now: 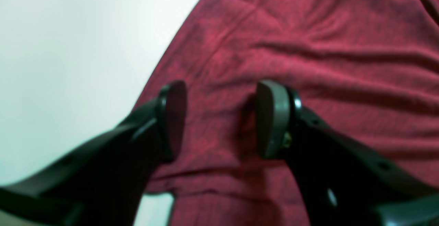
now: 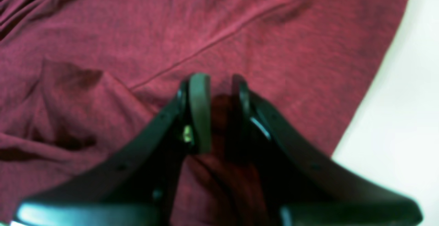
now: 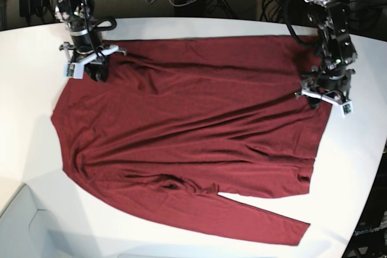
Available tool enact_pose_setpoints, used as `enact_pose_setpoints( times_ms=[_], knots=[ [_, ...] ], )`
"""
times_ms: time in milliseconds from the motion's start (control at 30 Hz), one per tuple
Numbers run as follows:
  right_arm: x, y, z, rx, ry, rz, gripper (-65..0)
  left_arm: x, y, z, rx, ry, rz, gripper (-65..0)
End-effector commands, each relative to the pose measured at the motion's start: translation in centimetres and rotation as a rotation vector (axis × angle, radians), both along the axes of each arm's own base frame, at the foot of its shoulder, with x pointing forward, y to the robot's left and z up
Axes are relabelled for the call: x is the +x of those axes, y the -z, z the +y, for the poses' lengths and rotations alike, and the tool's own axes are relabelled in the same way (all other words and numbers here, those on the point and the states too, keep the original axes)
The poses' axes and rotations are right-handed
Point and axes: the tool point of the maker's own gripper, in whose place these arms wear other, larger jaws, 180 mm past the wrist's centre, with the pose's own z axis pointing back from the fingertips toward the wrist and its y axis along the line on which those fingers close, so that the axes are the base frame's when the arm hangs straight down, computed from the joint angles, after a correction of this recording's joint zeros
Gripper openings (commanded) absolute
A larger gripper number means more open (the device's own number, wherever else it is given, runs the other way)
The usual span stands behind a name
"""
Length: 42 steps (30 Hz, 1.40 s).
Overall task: Layout the t-shirt on the table in an organized manner, then fold the t-shirt properly
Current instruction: 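Slide both grippers along the side edges back to the shirt's corners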
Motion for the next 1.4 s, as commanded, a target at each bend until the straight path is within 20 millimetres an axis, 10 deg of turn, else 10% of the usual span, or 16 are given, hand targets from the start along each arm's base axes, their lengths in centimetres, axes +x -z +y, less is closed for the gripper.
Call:
enact_pose_setpoints(
  times_ms=[0,533,1367],
  knots=[
    [-1.2,0.7,-0.4,-0.012,-0.009,0.048,-52.3,-0.2,-0.3,0.5,0.010,-0.004,0.005,-33.6],
    [-3.8,1.9,-0.5,-0.014,-0.012,0.105,-52.3,-4.2,2.0,1.1,0.026,-0.002,0.093,-33.7],
    [-5.5,1.9,0.0,-0.006,-0.017,0.122,-56.5,-3.4,-0.8,1.0,0.062,0.016,0.024,-33.5]
  ],
)
